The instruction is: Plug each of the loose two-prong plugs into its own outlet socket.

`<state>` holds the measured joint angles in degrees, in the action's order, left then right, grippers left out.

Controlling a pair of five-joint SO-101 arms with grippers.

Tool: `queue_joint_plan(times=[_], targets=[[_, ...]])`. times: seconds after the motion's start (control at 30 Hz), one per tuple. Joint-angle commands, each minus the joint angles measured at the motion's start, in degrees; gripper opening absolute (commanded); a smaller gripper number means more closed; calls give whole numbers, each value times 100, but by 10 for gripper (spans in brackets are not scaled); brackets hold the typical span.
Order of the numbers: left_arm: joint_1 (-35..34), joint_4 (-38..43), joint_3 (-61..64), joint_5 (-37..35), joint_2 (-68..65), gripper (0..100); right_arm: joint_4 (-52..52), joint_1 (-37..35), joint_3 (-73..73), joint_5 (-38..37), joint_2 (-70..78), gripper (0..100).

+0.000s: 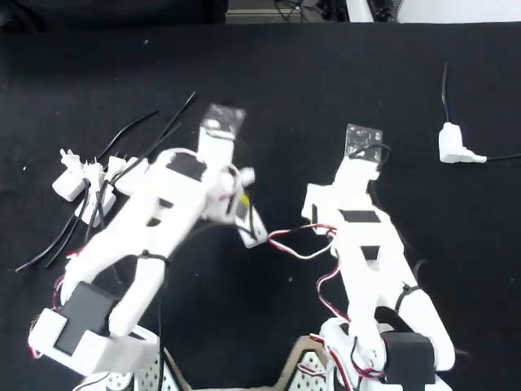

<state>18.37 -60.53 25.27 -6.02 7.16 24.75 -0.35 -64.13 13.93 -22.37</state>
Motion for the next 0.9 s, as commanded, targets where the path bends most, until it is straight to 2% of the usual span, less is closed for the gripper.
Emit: queue_joint_plan(times=[0.0,0.2,0.37,0.57,0.73,0.87], targets=[[-418,545,-567,-97,-114,263,62,123,356,79,-268,116],[-558,1451,-804,-1152,-1266,263,62,123,365,79,-268,116],[-549,1424,-1244,-1908,-1890,263,62,123,365,79,-268,116],[-910,1415,-936,-2567,-1987,239,62,123,365,79,-268,116],[-1552,862,-752,-2620,-1688,207,62,123,365,79,-268,116],[-1938,123,-690,-2567,-1284,206,62,35,365,79,-268,116]])
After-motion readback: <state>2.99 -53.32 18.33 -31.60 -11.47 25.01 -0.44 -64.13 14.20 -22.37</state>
